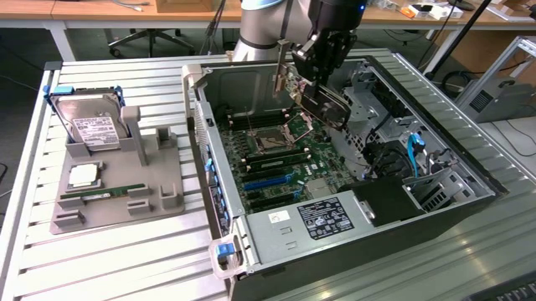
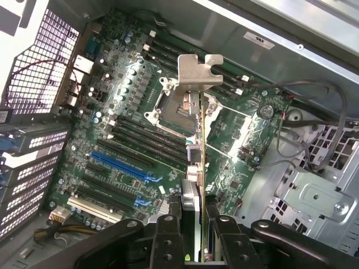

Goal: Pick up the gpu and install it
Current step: 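Insert the gpu into the slot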

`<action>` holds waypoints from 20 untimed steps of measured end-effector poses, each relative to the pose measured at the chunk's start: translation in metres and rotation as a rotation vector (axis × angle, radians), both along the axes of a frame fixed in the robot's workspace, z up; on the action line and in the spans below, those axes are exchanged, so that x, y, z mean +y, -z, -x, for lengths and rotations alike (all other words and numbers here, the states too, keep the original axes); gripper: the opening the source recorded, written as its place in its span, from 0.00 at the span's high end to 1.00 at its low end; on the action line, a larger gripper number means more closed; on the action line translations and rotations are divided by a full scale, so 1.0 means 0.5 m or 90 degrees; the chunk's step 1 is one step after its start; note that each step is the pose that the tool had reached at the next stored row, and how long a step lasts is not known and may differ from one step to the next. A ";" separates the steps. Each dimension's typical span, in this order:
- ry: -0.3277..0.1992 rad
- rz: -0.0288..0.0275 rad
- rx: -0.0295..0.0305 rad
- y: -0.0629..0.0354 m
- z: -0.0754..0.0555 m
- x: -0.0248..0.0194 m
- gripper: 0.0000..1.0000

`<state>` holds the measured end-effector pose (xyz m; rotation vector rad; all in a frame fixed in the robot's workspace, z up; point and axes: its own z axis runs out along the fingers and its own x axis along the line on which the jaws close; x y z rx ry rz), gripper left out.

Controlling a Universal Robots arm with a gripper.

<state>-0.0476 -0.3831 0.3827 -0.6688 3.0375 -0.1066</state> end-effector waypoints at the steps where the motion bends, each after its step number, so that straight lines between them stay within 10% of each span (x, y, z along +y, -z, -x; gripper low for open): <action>1: -0.002 0.0000 0.0000 0.000 0.000 0.0000 0.73; 20: -0.036 0.0000 0.0000 0.000 0.000 0.0000 0.73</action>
